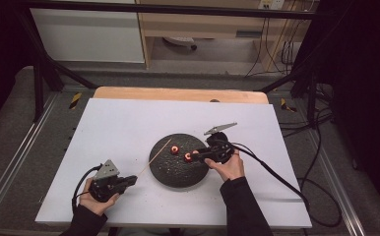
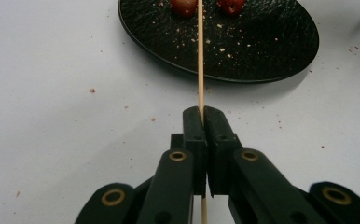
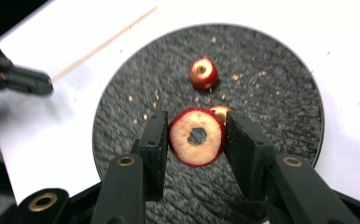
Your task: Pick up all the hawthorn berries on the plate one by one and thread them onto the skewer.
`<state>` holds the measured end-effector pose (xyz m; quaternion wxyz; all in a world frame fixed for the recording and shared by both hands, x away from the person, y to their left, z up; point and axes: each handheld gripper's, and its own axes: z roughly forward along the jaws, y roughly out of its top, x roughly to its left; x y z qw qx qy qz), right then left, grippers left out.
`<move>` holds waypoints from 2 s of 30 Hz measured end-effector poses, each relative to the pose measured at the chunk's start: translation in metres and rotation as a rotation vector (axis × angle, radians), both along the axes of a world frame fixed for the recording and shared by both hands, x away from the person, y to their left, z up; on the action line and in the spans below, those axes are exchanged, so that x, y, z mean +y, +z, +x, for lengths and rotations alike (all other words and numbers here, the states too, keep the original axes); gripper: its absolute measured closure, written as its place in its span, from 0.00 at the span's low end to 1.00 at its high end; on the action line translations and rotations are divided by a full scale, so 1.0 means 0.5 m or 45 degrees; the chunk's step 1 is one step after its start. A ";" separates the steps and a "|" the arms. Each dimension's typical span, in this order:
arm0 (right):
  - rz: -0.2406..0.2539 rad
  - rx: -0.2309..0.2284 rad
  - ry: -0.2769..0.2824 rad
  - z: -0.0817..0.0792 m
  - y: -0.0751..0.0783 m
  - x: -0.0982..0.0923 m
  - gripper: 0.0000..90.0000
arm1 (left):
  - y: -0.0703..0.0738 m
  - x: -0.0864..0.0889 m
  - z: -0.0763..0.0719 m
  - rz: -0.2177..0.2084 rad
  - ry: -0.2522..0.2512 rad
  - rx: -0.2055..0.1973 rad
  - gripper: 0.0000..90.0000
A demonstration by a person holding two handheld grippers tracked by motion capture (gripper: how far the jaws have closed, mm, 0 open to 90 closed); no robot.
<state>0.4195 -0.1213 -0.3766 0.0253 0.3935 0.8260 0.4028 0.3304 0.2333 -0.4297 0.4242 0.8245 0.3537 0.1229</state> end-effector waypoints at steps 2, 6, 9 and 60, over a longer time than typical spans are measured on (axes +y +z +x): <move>0.057 -0.021 -0.032 -0.005 -0.001 -0.007 0.68 | 0.000 -0.004 -0.001 0.002 -0.002 -0.005 0.97; 0.171 -0.063 -0.094 -0.014 -0.009 -0.020 0.68 | -0.001 -0.011 -0.002 -0.004 -0.002 -0.012 0.98; 0.248 -0.079 -0.137 -0.019 -0.016 -0.025 0.68 | -0.001 -0.017 -0.004 -0.010 -0.001 -0.020 0.98; 0.942 -0.407 -0.576 0.001 -0.030 -0.026 0.68 | 0.028 -0.120 -0.007 -0.148 0.002 -0.103 0.98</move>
